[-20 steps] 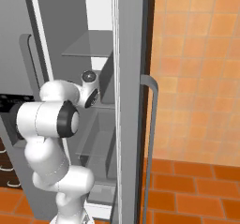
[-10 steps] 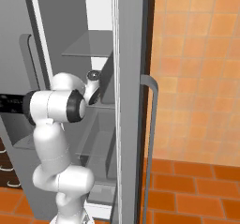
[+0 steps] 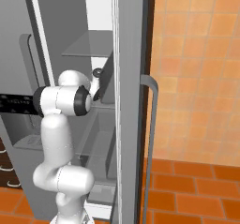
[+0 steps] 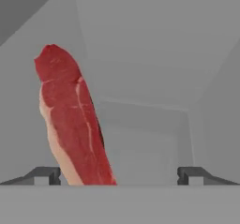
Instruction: Place one corn and one steak in each tupperware on the nearby counter, to pack two identical lunches.
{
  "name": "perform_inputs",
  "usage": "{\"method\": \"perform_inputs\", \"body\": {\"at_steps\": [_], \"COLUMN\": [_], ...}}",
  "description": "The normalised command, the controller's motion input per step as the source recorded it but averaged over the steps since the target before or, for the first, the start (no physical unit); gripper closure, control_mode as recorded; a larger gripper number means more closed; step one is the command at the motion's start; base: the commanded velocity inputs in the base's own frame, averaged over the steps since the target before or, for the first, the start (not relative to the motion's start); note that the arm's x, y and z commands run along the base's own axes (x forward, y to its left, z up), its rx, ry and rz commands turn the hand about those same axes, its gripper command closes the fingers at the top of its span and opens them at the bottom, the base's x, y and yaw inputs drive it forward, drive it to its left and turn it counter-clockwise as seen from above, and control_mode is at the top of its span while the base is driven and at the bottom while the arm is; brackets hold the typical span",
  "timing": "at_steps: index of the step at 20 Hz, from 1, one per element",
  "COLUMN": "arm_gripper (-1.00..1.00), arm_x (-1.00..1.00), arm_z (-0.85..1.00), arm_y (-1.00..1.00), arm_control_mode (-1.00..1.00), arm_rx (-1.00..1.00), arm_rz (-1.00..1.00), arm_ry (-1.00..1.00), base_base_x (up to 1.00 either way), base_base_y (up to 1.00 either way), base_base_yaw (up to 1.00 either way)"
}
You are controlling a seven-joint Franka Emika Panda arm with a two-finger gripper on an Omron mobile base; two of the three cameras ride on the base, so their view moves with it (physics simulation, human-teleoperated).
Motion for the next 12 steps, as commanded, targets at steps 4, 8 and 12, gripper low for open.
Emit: {"method": "perform_inputs", "body": {"at_steps": [4, 8, 12], "arm_gripper": [-1.00, 1.00, 1.00], "arm_x": [0.01, 0.00, 0.00], "arm_z": [-0.25, -0.66, -0.24], "arm_y": [0.00, 0.01, 0.00], "arm_control_mode": [-1.00, -1.00, -1.00], "arm_rx": [0.00, -0.03, 0.00], "arm_rz": [0.00, 0.00, 0.00], "arm_ry": [0.08, 0.05, -0.03], "base_base_x": [0.00, 0.00, 0.00], "base_base_y": [0.00, 0.00, 0.00], "base_base_yaw": [0.00, 0.00, 0.00]}}
